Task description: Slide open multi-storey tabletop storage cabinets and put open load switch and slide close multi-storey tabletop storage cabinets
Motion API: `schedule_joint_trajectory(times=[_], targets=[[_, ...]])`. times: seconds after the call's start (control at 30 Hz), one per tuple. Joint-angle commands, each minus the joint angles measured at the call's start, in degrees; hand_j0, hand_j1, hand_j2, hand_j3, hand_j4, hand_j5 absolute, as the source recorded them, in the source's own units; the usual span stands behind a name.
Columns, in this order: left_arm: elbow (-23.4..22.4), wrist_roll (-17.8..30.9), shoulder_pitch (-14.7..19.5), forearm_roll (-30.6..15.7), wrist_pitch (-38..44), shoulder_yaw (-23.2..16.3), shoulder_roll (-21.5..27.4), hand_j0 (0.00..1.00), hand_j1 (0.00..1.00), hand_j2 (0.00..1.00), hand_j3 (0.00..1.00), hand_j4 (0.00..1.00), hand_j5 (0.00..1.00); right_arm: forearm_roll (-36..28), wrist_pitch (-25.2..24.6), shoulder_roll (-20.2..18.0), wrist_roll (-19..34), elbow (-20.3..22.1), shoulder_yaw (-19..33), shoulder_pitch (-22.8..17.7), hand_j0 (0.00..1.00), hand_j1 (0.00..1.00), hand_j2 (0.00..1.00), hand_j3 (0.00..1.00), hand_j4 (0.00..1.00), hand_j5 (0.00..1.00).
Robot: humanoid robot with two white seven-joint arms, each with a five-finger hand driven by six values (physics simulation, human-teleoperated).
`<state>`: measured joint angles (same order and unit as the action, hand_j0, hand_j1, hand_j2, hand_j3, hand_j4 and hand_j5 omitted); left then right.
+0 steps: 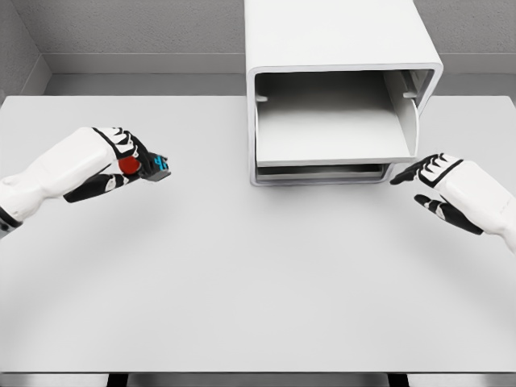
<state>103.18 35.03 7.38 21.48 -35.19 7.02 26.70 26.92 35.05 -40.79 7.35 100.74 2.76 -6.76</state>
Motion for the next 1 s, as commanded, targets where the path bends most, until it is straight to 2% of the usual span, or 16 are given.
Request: schedule_joint_trajectory(times=[0.0,0.27,0.37,0.53,0.8,0.97], targets=[[0.0,0.0,0.0,-0.7,0.2,-0.1,0.0,0.4,0.4,0.4,0.4,0.4,0.4,-0.3,-0.1,-0.1,0.0,-0.1,0.8,-0.3,0.65,0.65,0.65,0.65,0.65,0.65],[0.1,0.0,1.9,-2.0,0.2,-0.2,-0.1,0.4,0.4,0.4,0.4,0.4,0.4,-0.6,-0.1,0.2,0.1,0.2,4.1,-3.3,0.66,0.66,0.66,0.66,0.66,0.66],[0.1,0.0,3.3,-2.1,0.2,-3.4,-0.2,0.4,0.4,0.4,0.4,0.4,0.4,-0.6,-0.1,0.3,0.2,0.2,4.1,-3.3,0.66,0.66,0.66,0.66,0.66,0.66],[0.1,0.0,4.6,-2.1,0.2,-3.9,-0.4,0.4,0.4,0.4,0.4,0.4,0.4,-0.9,-0.1,0.0,0.1,0.2,4.3,-3.3,0.66,0.66,0.66,0.66,0.66,0.66],[0.1,0.0,7.6,-2.1,0.2,-8.1,-3.1,0.4,0.4,0.4,0.4,0.4,0.4,-1.2,-0.1,0.1,0.1,0.2,4.4,-4.0,0.66,0.66,0.66,0.66,0.66,0.66],[0.1,0.0,8.5,-2.1,0.2,-8.5,-4.3,0.4,0.4,0.4,0.4,0.4,0.4,-1.1,-0.1,0.6,0.0,0.1,5.3,-6.7,0.68,0.68,0.68,0.68,0.68,0.68]])
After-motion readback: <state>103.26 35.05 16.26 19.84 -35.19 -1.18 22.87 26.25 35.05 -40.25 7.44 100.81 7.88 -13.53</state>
